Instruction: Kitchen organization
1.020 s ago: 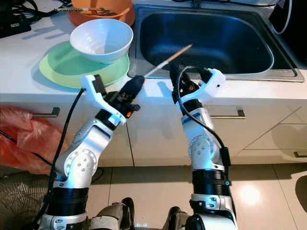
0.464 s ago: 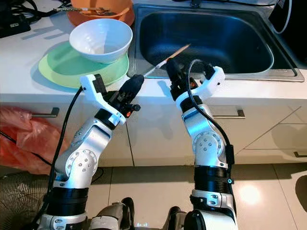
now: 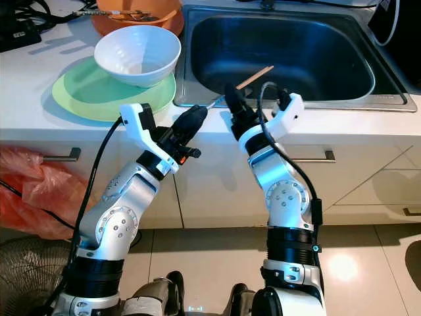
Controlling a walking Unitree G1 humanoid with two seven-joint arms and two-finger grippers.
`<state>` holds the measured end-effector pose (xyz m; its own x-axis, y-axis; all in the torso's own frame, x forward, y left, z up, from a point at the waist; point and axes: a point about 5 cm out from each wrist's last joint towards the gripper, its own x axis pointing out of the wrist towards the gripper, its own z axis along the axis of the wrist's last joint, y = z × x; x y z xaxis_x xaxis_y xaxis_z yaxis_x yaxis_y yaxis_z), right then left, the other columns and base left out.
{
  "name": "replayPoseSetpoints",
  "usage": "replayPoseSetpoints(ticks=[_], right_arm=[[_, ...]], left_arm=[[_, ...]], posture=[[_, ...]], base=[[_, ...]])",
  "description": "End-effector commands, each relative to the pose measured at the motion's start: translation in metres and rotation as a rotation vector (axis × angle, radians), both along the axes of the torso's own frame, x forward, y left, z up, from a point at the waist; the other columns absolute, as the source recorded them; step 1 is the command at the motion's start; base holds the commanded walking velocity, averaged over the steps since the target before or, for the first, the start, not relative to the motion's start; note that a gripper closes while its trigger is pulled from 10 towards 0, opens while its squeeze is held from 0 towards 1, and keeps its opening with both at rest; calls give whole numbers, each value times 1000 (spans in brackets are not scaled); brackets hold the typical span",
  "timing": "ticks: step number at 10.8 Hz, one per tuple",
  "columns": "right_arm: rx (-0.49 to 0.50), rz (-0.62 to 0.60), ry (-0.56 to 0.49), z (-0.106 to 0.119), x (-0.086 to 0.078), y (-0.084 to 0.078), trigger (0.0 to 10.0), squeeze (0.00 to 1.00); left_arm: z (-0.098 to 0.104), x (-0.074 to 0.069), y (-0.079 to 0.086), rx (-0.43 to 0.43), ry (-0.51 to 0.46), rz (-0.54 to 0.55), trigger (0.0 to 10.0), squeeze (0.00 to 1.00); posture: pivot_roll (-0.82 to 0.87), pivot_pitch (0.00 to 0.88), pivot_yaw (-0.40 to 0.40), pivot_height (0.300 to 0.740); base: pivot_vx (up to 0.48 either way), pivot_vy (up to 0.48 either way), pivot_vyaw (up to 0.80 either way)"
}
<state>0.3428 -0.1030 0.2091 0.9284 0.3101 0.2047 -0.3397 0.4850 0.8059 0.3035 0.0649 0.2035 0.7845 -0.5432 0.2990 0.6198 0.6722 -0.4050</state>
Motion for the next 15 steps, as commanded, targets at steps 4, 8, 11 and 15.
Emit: replayPoseSetpoints(ticks=[4, 8, 11, 15], right_arm=[[36, -7, 11, 5, 2, 0, 10000, 0], [48, -21, 4, 8, 4, -3, 1804, 0], [52, -25, 5, 9, 5, -4, 0, 0], [74, -31, 10, 10, 6, -5, 9647, 0]], left_arm=[[-3, -9, -11, 78, -36, -81, 10000, 0], [-6, -10, -11, 104, -36, -83, 10000, 0], [-7, -9, -12, 116, -42, -74, 10000, 0], [-9, -11, -12, 154, -50, -86, 10000, 0]], posture=[[150, 159, -49, 740], [151, 164, -51, 740], [148, 165, -49, 740], [149, 167, -49, 740]], base=[[0, 0, 0], [0, 0, 0], [0, 0, 0], [0, 0, 0]])
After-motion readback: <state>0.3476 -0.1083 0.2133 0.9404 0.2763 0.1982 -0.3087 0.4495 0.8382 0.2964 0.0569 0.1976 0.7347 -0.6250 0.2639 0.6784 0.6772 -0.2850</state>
